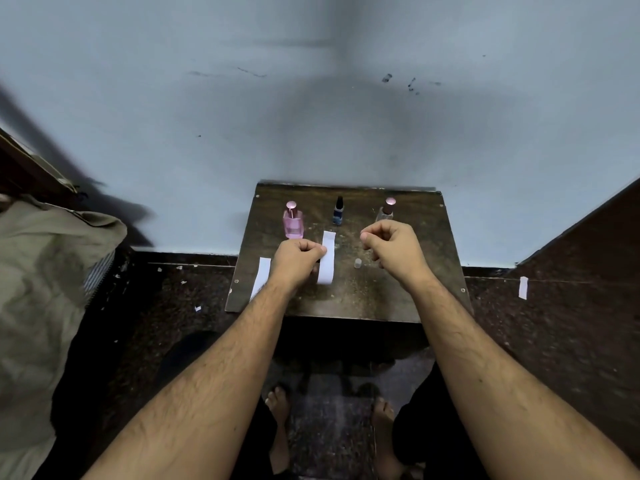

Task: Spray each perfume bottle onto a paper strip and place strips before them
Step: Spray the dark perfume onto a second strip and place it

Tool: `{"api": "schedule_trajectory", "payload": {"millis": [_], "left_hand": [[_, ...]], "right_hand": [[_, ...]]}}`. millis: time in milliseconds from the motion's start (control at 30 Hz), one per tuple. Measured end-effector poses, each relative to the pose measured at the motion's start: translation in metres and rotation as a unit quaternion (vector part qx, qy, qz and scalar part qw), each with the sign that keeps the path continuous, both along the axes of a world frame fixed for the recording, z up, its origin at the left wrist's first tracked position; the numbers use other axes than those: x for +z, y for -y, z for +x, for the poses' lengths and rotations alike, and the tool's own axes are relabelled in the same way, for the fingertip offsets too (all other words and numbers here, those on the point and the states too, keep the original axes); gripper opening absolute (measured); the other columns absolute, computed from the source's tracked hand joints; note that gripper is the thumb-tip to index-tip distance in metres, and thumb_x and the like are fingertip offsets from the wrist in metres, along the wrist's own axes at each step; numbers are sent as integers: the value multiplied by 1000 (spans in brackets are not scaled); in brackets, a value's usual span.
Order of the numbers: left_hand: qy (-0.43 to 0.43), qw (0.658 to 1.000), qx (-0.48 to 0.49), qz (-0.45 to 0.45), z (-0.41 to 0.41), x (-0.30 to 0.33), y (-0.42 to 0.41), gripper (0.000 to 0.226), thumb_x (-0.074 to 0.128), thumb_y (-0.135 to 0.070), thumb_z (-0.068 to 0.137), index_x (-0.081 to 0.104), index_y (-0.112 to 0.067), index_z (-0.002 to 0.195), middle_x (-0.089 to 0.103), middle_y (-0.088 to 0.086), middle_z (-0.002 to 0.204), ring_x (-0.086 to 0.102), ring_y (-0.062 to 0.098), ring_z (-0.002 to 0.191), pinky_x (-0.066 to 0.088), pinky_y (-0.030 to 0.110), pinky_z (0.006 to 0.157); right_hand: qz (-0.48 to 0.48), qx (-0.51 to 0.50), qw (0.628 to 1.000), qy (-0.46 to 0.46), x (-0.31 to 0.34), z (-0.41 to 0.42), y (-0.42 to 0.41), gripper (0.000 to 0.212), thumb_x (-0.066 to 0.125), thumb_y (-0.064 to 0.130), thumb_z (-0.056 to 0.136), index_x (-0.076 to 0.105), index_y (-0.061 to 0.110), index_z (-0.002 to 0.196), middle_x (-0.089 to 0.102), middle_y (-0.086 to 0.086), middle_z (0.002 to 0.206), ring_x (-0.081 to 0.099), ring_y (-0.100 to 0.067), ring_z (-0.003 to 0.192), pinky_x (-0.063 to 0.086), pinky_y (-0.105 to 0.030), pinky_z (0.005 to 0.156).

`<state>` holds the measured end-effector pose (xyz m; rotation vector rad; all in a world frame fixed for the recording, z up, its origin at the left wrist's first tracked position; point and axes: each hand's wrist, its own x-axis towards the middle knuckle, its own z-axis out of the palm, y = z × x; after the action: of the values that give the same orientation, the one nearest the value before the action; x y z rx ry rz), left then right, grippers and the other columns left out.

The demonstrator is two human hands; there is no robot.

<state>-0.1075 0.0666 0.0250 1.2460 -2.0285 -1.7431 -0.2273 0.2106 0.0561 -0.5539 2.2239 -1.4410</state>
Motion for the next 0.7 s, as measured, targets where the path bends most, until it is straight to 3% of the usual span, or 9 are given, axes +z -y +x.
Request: {"api": "schedule_trajectory", "payload": {"millis": [133,300,433,567,700], "left_hand": [[29,999,10,-7,-12,-11,2,16,73,-22,83,71,-19,68,72,-2,78,53,13,54,50,31,69],[81,996,6,-27,-27,-23,6,20,75,-28,82,69,-22,64,75,-5,89,57,16,68,52,34,77],[165,985,-14,-43,-36,-29,6,20,76,-35,80,69,-24,65,72,-5,83,67,21,86,54,32,82],[241,967,-23,-82,-41,-28,1,22,75,-41,81,67,-25,68,70,-6,87,64,17,88,52,28,81],[275,948,-23,-158,-43,-24,-5,20,74,-41,80,67,-25,72,70,-6,92,64,19,93,45,26,73]], "right_hand": [[4,-1,1000,3,-12,-4,3,6,66,8,88,70,9,85,67,-6,75,56,-1,46,46,-16,46],[41,-12,999,-27,-35,-13,7,11,70,16,83,71,22,75,70,2,72,64,-12,62,57,-36,64],[61,-16,997,-32,-49,-16,7,13,71,19,81,70,26,71,69,5,69,65,-17,67,57,-41,72],[77,-14,996,-34,-58,-17,7,14,72,19,80,69,26,69,67,9,63,62,-11,63,57,-40,72],[88,-18,995,-42,-63,-18,7,14,73,19,81,68,27,70,62,14,57,54,0,56,50,-30,67]]}}
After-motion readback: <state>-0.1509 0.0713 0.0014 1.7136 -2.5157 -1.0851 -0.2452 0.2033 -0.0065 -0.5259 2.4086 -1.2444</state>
